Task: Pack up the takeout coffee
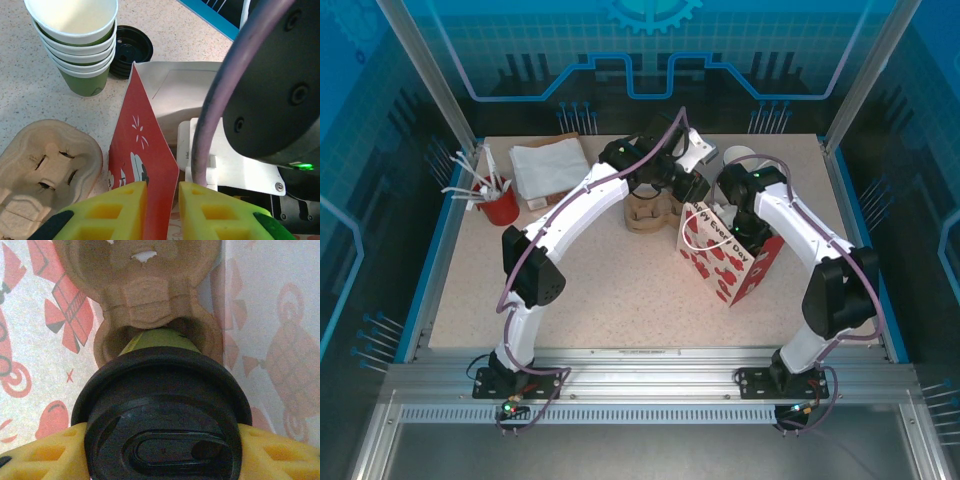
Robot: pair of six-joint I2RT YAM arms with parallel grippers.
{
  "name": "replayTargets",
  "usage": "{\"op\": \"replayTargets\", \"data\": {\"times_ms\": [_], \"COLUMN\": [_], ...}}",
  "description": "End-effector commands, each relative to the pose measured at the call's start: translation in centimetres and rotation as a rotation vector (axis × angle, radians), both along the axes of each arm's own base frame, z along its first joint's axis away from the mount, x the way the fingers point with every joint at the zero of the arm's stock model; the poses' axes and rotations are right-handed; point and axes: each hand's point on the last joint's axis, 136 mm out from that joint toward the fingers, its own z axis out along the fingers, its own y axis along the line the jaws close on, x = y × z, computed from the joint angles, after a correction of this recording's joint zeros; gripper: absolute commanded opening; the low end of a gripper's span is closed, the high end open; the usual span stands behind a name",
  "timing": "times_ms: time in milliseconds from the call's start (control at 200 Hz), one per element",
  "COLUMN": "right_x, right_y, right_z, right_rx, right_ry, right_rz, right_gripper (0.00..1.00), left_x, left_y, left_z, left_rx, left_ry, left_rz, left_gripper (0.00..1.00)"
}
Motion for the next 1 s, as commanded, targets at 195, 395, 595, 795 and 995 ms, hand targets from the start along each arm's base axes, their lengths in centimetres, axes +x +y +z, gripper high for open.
{"op": "replayTargets", "data": {"times_ms": [195, 395, 595, 795, 995], "right_x": [-0.3, -0.2, -0.2, -0.2, 0.0], "right_y": [-2.4, -1.8, -1.4, -1.3, -1.1], "right_z": [-1.4, -1.2, -0.8, -0.8, -0.7], "right_rx": [-0.078, -0.022, 0.005, 0.011, 0.016], "right_ry": [0.04, 0.03, 0.019, 0.016, 0.014], "right_rz": [-0.056, -0.063, -0.064, -0.067, -0.068], "right_gripper": [0.43, 0.43, 0.43, 0.43, 0.43], "left_x": [-0.5, -0.4, -0.4, -0.3, -0.4], "left_y": [-0.2, -0.1, 0.0, 0.0, 0.1], "left_z": [-0.4, -0.5, -0.5, -0.6, -0.8], "left_rx": [0.005, 0.008, 0.006, 0.006, 0.01], "left_ry": [0.006, 0.007, 0.007, 0.009, 0.013], "left_rz": [-0.028, -0.025, -0.023, -0.023, -0.022], "left_gripper": [0.25, 0.25, 0.26, 0.25, 0.26]}}
